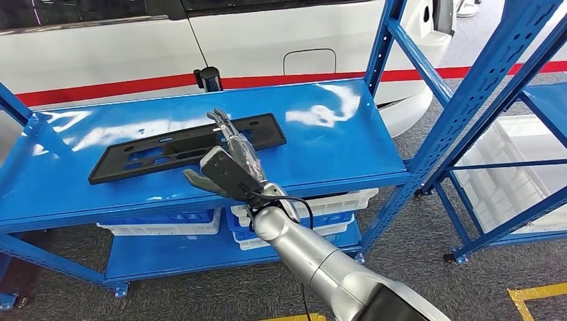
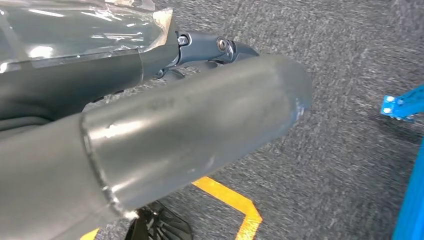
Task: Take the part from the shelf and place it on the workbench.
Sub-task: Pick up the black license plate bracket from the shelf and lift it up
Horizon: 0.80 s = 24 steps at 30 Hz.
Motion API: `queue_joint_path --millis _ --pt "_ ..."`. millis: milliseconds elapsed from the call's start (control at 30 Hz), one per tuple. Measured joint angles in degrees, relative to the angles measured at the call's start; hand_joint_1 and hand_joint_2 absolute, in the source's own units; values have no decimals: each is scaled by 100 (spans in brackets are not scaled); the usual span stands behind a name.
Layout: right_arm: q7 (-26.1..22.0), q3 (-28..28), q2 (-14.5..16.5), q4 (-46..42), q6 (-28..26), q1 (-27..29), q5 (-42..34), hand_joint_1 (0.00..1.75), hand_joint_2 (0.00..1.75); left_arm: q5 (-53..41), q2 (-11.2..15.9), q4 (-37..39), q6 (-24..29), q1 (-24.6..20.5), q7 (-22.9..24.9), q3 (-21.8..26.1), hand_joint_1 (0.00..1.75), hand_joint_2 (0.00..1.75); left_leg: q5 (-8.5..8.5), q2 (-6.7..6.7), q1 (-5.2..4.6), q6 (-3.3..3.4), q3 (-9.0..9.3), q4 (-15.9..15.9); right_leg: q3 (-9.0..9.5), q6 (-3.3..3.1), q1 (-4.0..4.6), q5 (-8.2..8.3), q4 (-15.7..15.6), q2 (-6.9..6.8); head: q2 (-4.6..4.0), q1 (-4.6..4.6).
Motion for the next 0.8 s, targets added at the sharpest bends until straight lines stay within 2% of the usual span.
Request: queue_joint_path --millis 100,267,367,400,433,500,533,567,600,667,700,733,800 --pt "-52 38 2 -295 -62 199 -13 0 0 12 52 0 -109 -29 -47 24 0 0 -5 -1 -4 9 -6 13 2 5 -9 3 -4 -1 0 -1" --pt "8 198 4 -598 -54 287 -187 0 0 95 129 0 -136 -63 -2 36 0 0 -33 -1 -12 67 -35 72 6 31 -29 19 -11 1 0 -3" --pt "21 316 7 -725 -32 262 -379 0 0 163 149 0 -122 -58 181 65 0 0 33 -4 17 143 1 -14 -19 75 -9 8 3 -10 0 3" --pt "22 363 5 -751 -32 237 -453 0 0 178 150 0 -102 -57 252 75 0 0 69 -5 33 174 26 -61 -83 74 -1 -61 131 -16 0 11" --pt "23 412 2 -765 -33 212 -523 0 0 184 150 0 -74 -54 315 86 0 0 98 -8 49 195 48 -98 -213 58 3 -187 402 -21 0 22" --pt "35 525 -2 -771 -35 178 -644 0 0 186 150 0 -10 -42 411 104 0 0 107 -28 47 209 52 -104 -583 25 -7 -507 1219 -26 0 36" --pt "44 580 -4 -771 -36 176 -683 0 0 185 150 1 18 -32 442 110 0 0 104 -48 47 206 53 -102 -743 31 -10 -610 1555 -26 0 37" --pt "54 631 -4 -771 -38 175 -708 0 0 184 150 1 40 -23 463 114 0 0 98 -76 47 199 57 -99 -804 56 -13 -624 1682 -26 0 37" --pt "67 683 -3 -774 -40 169 -728 0 0 181 149 1 59 -16 483 114 0 0 88 -112 48 187 65 -92 -743 96 -19 -544 1561 -25 0 38" --pt "102 794 -2 -786 -46 143 -768 0 0 172 142 1 81 -12 511 114 0 0 46 -193 55 140 82 -59 -347 159 -39 -246 764 12 0 40" --pt "119 854 0 -795 -48 123 -787 0 0 167 140 0 85 -12 522 114 0 0 15 -234 49 104 74 -32 -144 160 -45 -136 383 36 0 39" --pt "136 914 1 -803 -50 103 -808 0 0 161 140 0 87 -10 529 114 0 0 -10 -264 49 67 63 -10 -15 142 -49 -77 136 54 0 38" --pt "166 1028 4 -815 -51 69 -843 0 0 149 147 2 90 4 550 114 0 0 -35 -300 61 -7 35 6 49 79 -31 -77 41 53 0 33"
